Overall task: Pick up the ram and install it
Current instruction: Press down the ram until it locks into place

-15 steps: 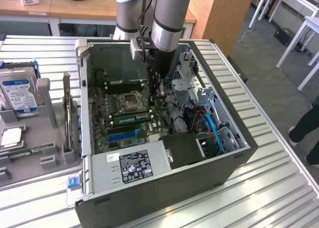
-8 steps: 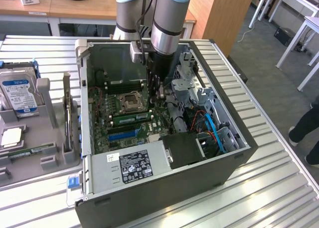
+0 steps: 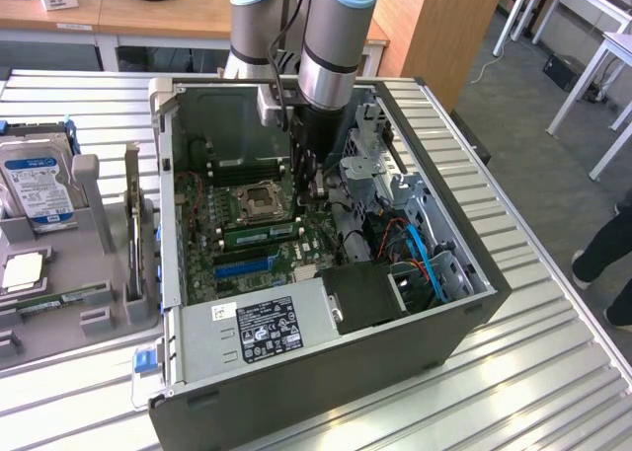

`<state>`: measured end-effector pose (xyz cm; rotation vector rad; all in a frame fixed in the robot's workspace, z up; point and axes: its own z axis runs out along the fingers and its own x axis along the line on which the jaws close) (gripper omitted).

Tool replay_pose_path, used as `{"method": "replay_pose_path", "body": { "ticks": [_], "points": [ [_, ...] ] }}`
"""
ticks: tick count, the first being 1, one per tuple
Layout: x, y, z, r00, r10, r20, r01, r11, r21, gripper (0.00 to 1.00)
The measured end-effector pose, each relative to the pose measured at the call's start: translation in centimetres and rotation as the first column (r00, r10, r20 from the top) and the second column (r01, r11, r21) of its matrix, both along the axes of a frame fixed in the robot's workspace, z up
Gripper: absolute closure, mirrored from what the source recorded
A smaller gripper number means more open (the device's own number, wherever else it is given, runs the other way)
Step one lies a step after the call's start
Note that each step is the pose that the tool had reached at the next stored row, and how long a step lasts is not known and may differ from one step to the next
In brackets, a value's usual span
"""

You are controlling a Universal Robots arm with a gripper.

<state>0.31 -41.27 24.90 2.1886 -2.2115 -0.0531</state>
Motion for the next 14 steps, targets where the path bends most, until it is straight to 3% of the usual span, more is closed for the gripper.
{"method": "replay_pose_path", "body": {
  "ticks": [14],
  "points": [
    [0.0, 0.26, -0.25, 1.0, 0.0, 0.0001, 0.0, 1.0, 0.0001, 0.89]
  ]
}}
